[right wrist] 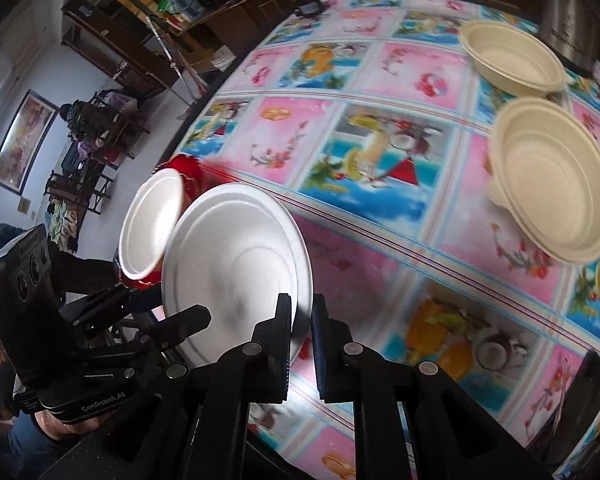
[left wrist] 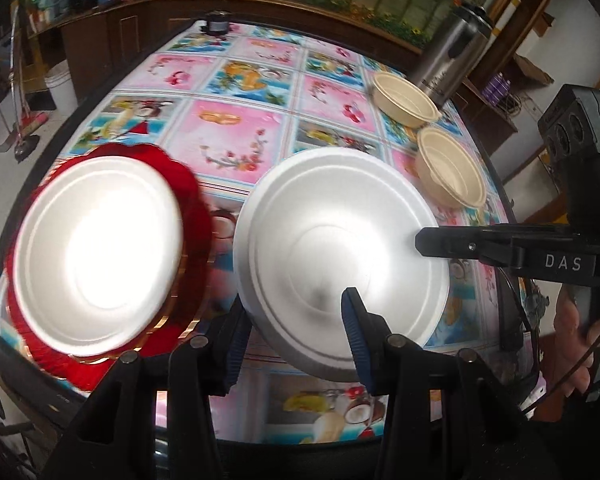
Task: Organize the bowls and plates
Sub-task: 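Carry the white foam plate with the right tool over the plate stack, then lower the white foam plate onto the stack and open the right tool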
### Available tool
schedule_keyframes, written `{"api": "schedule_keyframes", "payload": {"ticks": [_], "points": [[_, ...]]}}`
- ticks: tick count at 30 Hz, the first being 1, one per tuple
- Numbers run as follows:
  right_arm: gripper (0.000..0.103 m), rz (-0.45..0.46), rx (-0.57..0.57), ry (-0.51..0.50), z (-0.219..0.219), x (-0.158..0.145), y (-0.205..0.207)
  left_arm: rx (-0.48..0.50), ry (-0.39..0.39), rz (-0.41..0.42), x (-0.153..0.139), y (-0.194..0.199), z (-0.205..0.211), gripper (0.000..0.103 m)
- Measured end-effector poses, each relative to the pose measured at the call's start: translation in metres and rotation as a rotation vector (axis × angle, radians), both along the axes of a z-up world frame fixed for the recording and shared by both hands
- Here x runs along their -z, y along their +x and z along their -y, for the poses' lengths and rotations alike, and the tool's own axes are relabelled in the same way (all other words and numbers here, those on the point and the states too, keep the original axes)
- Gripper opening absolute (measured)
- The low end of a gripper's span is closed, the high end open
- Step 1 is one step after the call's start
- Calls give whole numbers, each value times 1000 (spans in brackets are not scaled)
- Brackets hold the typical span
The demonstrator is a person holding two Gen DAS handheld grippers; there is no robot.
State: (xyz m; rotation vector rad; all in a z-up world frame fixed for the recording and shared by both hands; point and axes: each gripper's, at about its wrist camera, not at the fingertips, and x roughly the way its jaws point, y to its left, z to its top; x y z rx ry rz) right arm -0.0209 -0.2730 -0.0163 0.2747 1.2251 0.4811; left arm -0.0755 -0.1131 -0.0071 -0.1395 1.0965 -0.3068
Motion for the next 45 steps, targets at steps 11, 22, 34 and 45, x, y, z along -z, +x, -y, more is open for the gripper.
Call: {"api": "schedule_keyframes", "payload": {"ticks": [11,22,34,45], "points": [[11,10,-87,31,-82,-11,23,-130,-2,11,-9,-1,-84,43],[11,0,-111,45,-135,-8,43,-161,8,11,-8,11,-130,46],[11,-34,-86,46,-157,2,55,-175,-13,-28,7,21,-152,46],[14,-37,-76,35,-159,1,51,-181,-27,-24,6,19,-156,50]]}}
